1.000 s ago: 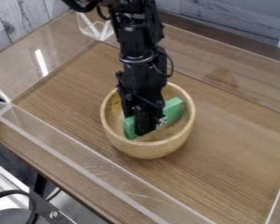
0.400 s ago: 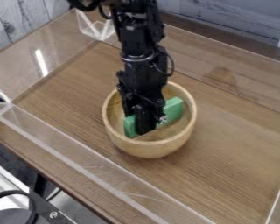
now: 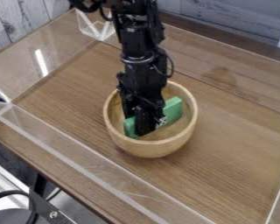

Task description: Put the green block in the brown bowl

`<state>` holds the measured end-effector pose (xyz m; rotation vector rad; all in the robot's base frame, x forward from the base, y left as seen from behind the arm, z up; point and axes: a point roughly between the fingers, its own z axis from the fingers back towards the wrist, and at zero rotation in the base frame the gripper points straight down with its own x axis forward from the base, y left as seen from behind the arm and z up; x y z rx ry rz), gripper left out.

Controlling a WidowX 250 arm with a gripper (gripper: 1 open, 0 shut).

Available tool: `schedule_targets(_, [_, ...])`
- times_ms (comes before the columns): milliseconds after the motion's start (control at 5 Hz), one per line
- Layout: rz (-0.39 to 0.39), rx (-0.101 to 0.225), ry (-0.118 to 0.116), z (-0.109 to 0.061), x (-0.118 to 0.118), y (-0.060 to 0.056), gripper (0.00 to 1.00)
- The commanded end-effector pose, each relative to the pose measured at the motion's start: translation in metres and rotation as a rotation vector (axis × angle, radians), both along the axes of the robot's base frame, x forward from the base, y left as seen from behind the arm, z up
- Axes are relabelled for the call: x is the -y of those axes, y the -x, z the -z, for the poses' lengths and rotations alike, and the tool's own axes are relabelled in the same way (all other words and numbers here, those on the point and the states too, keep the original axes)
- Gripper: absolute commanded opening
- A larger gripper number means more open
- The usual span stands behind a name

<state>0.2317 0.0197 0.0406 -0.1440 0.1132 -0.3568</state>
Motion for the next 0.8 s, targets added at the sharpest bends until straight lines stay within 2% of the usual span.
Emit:
schedule_targets(0, [-0.008,0.053,-0.011,-0.0101,-0.005,-0.0141,0.0])
schedule_targets(600, [-0.016,0.037,-0.011,-0.0069,-0.0084,-0.014,0.0])
